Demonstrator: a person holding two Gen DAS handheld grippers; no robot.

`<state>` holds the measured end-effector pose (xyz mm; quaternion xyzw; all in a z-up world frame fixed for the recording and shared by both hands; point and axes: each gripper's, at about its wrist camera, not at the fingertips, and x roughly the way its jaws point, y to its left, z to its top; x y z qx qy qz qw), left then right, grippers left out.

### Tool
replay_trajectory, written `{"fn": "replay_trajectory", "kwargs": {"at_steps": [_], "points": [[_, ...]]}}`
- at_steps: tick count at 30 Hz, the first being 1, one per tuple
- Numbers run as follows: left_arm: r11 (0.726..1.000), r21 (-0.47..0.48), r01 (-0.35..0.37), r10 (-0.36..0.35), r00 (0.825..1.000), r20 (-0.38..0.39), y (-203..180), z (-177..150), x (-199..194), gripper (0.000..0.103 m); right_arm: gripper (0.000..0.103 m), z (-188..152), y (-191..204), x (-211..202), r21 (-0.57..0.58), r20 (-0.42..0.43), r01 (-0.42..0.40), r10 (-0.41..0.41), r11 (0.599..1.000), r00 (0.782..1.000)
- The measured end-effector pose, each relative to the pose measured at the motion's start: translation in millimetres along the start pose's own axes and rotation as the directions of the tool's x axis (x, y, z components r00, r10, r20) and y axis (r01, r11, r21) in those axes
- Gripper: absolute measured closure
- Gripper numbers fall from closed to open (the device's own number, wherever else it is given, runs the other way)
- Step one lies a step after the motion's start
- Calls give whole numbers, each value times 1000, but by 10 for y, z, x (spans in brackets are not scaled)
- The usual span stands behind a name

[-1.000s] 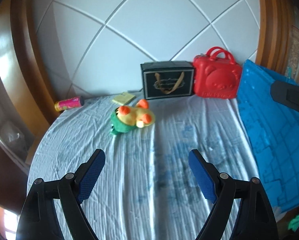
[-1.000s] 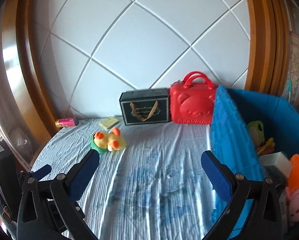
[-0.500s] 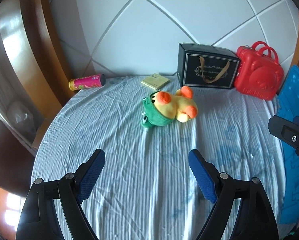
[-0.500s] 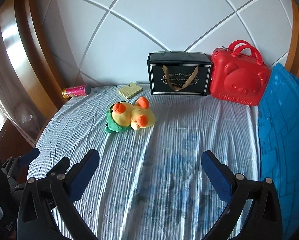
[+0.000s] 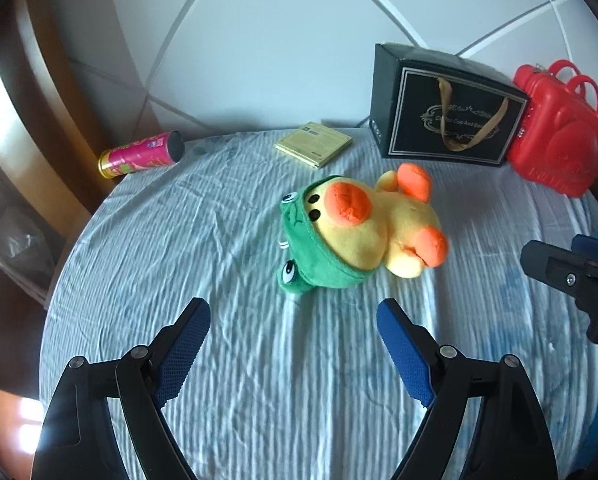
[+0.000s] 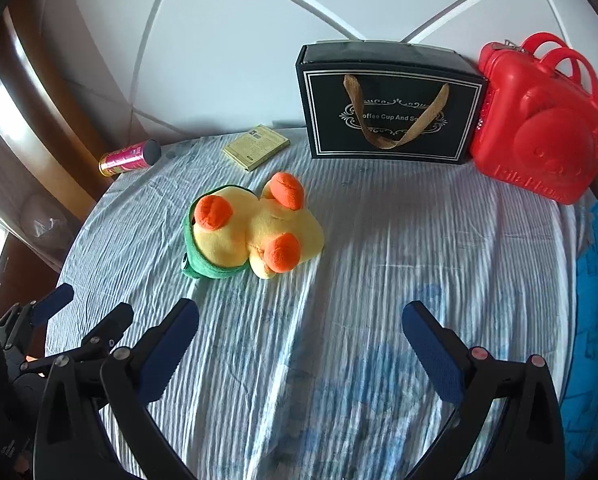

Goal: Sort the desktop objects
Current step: 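Move both tools back toward the yellow-and-green duck plush, then grasp the yellow-and-green duck plush with both tools from either side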

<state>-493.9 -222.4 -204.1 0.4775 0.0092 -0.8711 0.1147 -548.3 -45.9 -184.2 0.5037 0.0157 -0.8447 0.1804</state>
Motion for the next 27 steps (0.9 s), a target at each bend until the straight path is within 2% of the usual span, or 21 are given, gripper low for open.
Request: {"fn": "replay_trajectory", "kwargs": {"at_steps": [2, 10, 15, 20, 21, 23, 25, 27], "points": [[1000, 12, -8, 8, 1000, -10, -26, 51, 268, 17, 0, 89, -44, 267, 0, -25, -7, 7, 1000, 1000], [998, 55, 38, -36, 999, -29, -216, 130, 774, 17, 0, 232, -96, 1196, 24, -111, -57, 59, 998, 992], [994, 82, 67, -64, 997, -42, -334, 180, 1088, 17, 0, 259, -93, 1520, 8, -145, -44, 44, 999, 988], [991, 106, 86, -83, 996, -28, -432, 193, 1224, 17, 0, 280, -69, 1603, -11, -125, -64, 62, 998, 990], [990, 113, 84, -82, 996, -23, -452, 192, 1240, 17, 2, 283, -61, 1610, -17, -122, -72, 69, 997, 990], [990, 122, 77, -76, 997, -10, -483, 192, 1267, 17, 13, 290, -43, 1622, -24, -120, -96, 92, 995, 988], [990, 119, 78, -79, 997, 7, -484, 204, 1264, 21, 32, 304, -22, 1621, -25, -115, -117, 114, 993, 987], [990, 117, 77, -80, 997, 18, -486, 209, 1256, 25, 43, 321, 18, 1607, -37, -108, -124, 119, 992, 987]]}}
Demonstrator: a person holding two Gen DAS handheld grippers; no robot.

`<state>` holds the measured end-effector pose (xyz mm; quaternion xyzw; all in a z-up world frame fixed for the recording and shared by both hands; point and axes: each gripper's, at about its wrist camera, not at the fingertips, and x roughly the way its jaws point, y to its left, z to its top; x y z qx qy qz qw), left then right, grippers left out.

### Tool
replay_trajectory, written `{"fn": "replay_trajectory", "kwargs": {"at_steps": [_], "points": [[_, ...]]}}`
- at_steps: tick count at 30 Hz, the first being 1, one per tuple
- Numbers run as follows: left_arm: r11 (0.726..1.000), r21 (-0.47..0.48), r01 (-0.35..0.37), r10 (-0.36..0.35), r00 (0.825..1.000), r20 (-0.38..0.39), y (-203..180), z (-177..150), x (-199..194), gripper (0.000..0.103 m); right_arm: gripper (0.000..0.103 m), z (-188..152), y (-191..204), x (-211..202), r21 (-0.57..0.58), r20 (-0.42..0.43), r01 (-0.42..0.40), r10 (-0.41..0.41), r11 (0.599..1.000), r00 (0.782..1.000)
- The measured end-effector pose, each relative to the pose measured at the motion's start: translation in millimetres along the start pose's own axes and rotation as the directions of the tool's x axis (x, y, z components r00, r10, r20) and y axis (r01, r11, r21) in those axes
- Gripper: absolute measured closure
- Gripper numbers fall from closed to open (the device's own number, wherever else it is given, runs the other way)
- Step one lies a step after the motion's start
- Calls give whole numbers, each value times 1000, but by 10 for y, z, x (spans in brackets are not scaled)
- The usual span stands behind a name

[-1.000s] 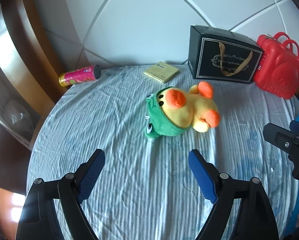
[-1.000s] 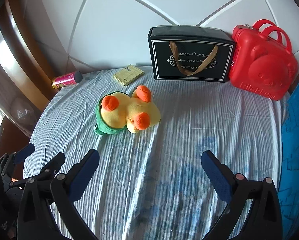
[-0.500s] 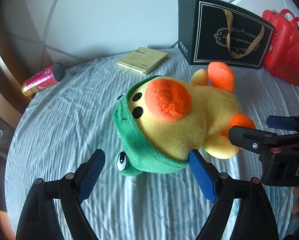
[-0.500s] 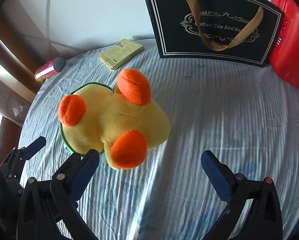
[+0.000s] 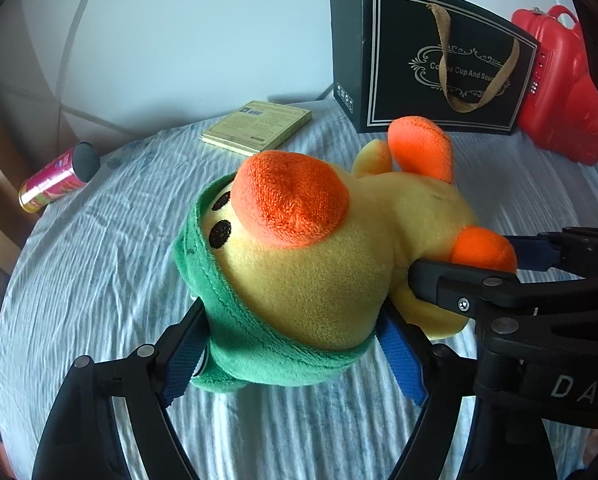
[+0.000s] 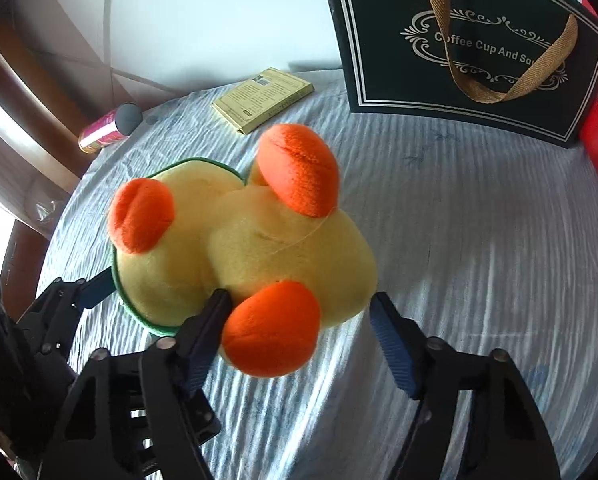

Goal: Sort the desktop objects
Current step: 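Grasp the yellow-and-green duck plush with both tools from either side, then lift the duck plush with both tools and carry it over the blue bin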

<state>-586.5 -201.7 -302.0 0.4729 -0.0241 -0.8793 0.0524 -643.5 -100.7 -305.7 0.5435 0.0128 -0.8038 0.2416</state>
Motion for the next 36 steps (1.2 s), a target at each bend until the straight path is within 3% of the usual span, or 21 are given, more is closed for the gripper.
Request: {"fn": "replay_trajectory", "kwargs": {"at_steps": [12, 16, 27, 36], "points": [[1000, -11, -13, 13, 999, 29, -20, -24, -85, 41, 55, -27, 66, -43, -18, 26, -23, 24, 1000, 999], [1000, -13, -14, 14, 999, 30, -29, -74, -153, 43, 71, -54, 80, -138, -28, 37, -31, 32, 999, 999], [1000, -17, -15, 16, 999, 34, -53, -213, -340, 45, 73, -252, 78, -227, -8, 16, -46, 46, 999, 999], [999, -40, -22, 28, 986, 162, -15, -32, -994, 45, 73, -187, 259, -791, -63, 131, -32, 40, 998, 991]]}}
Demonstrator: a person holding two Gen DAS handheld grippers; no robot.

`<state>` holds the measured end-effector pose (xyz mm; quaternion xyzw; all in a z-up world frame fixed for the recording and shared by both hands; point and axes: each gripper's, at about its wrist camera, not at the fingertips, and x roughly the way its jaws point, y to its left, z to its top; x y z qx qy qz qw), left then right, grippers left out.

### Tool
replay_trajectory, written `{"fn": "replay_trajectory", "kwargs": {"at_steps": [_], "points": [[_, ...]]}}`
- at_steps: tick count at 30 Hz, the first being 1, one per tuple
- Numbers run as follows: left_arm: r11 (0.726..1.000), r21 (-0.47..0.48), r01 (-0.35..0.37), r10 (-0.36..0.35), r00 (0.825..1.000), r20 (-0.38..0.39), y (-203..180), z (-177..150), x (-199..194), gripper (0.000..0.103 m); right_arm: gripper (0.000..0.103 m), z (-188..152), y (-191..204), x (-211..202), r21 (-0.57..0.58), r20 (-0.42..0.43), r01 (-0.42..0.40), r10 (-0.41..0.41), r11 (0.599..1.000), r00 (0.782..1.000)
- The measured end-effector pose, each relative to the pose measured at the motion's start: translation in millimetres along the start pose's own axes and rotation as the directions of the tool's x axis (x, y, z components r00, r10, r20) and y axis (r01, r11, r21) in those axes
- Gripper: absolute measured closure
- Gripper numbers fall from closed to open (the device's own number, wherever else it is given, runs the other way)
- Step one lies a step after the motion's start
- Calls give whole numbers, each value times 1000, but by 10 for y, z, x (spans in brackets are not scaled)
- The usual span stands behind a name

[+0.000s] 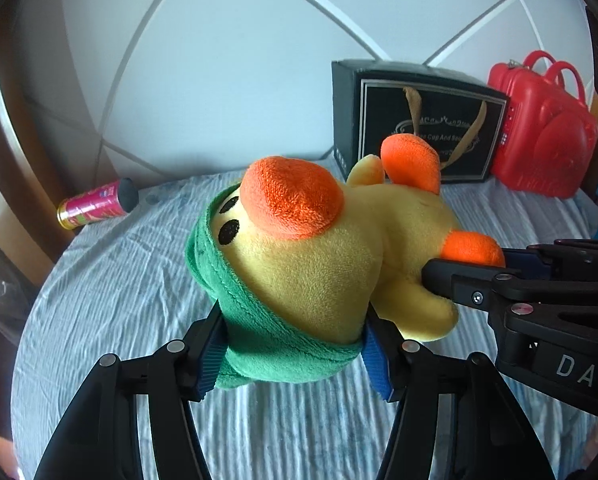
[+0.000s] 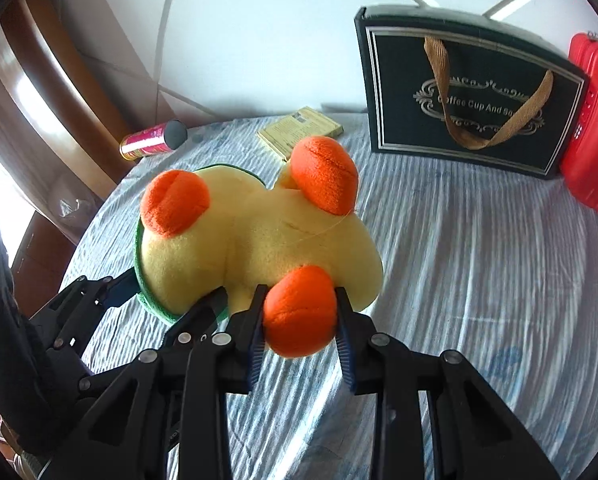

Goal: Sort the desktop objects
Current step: 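Lift the duck plush with both tools and carry it over the blue bin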

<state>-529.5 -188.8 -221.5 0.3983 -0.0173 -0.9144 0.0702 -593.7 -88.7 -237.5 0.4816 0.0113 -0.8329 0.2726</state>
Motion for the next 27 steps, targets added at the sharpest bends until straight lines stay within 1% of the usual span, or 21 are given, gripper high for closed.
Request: {"fn": "replay_trajectory", "kwargs": {"at_steps": [3, 7, 10, 13, 17, 21, 25, 27], "points": [[1000, 2, -2, 2, 998, 58, -14, 109, -340, 45, 73, 36, 101, -326, -16, 55, 7, -6, 1000, 998], [1000, -2, 10, -9, 991, 136, -45, 218, -852, 45, 73, 37, 255, -843, -37, 133, 27, -22, 999, 991], [1000, 5, 22, -23, 980, 197, -101, 268, -1277, 45, 73, -16, 360, -1287, -48, 194, 50, -40, 998, 980], [999, 21, 39, -43, 963, 267, -189, 286, -1730, 44, 73, -105, 448, -1775, -53, 258, 80, -63, 995, 964], [996, 52, 79, -92, 933, 348, -369, 261, -2303, 44, 73, -317, 549, -2453, -44, 349, 133, -110, 990, 931], [986, 97, 133, -162, 896, 413, -608, 200, -2813, 44, 73, -580, 571, -3086, -9, 423, 194, -172, 981, 889], [976, 136, 168, -212, 866, 453, -917, 150, -3247, 44, 73, -861, 509, -3648, 36, 479, 244, -231, 969, 847], [968, 163, 192, -247, 848, 468, -1186, 115, -3447, 44, 73, -1005, 438, -3918, 60, 501, 264, -258, 963, 826]]}}
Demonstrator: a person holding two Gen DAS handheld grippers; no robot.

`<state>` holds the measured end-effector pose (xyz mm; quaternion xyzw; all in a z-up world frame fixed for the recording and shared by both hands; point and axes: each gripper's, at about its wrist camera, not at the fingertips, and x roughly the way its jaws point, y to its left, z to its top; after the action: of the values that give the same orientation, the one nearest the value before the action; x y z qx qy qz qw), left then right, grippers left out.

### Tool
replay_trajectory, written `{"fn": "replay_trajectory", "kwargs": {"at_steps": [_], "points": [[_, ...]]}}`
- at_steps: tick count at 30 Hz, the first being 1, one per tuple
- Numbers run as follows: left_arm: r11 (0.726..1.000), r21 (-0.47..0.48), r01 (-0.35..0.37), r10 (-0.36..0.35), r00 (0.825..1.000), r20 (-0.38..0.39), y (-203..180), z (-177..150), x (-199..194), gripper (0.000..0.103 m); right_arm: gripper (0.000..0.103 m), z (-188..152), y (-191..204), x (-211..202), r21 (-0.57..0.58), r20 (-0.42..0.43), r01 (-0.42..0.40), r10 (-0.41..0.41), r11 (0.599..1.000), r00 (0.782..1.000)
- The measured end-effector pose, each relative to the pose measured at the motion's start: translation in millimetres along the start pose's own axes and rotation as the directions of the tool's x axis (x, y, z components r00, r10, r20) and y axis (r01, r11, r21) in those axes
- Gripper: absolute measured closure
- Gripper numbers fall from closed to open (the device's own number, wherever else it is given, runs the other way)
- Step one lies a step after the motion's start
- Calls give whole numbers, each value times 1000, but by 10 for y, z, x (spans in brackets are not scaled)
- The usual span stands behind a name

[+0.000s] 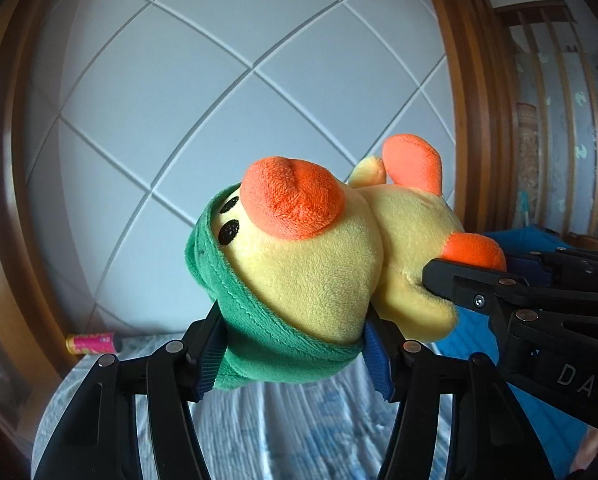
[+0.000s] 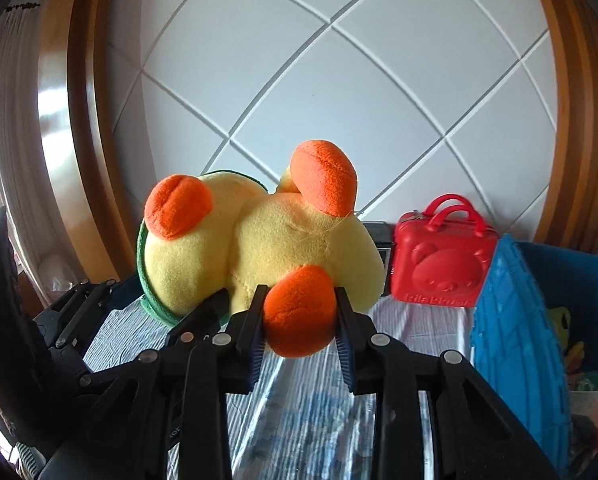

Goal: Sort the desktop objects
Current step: 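Lift the duck plush with both tools and carry it over the blue bin, then open both tools to drop the duck plush into the bin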

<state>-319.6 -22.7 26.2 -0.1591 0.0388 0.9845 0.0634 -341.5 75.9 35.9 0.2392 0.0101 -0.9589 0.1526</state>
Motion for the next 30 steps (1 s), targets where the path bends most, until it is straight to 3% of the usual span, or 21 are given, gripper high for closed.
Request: {"fn": "replay_trajectory", "kwargs": {"at_steps": [7, 14, 18, 23, 28, 30], "points": [[992, 43, 118, -121, 990, 75, -1121, 284, -374, 43, 73, -50, -840, -1030, 41, 78, 120, -123, 992, 989], [979, 56, 197, -200, 979, 43, -2532, 475, -335, 42, 73, -148, -2065, -1869, 72, 64, 212, -216, 975, 974], [976, 46, 215, -214, 977, -22, -3117, 514, -283, 42, 73, -243, -2651, -2072, 75, 28, 232, -235, 970, 972], [977, 70, 202, -195, 977, -88, -3580, 468, -194, 41, 73, -370, -3231, -2173, 100, -22, 221, -220, 970, 975], [979, 88, 186, -170, 971, -166, -3834, 420, -104, 25, 73, -504, -3539, -2130, 122, -48, 201, -196, 972, 979], [979, 93, 180, -159, 967, -201, -3875, 381, -78, 23, 73, -549, -3645, -2065, 140, -61, 194, -187, 971, 980]]}}
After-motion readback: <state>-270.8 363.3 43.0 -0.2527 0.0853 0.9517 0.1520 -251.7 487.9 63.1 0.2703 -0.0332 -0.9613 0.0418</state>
